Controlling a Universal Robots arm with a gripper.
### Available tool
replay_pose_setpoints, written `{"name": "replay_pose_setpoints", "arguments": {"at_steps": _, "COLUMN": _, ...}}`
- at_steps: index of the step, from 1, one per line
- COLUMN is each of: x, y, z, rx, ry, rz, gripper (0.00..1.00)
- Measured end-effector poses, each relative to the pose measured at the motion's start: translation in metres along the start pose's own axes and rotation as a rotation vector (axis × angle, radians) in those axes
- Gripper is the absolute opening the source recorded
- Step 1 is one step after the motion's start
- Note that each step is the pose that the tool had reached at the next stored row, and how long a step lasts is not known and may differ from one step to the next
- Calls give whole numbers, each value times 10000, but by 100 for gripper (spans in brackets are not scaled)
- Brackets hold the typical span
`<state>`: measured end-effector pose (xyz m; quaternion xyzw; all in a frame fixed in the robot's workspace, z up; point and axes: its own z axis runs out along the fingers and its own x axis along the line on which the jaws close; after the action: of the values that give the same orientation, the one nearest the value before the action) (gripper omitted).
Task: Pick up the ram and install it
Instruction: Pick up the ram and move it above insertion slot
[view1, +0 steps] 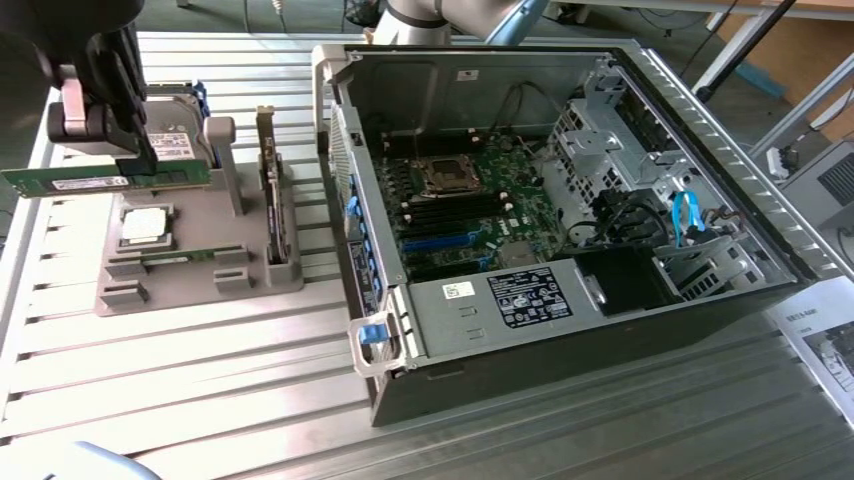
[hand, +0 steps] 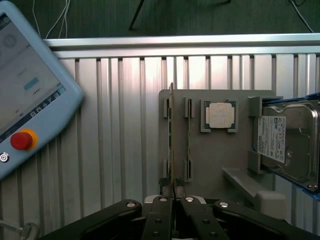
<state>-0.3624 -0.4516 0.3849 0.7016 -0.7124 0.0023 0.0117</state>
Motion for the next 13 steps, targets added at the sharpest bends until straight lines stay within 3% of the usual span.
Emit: {"name": "replay_pose_setpoints", "arguments": {"at_steps": 13, "x": 0, "y": 0, "z": -16, "rx": 0, "ry": 0, "rz": 0, "gripper": 12}}
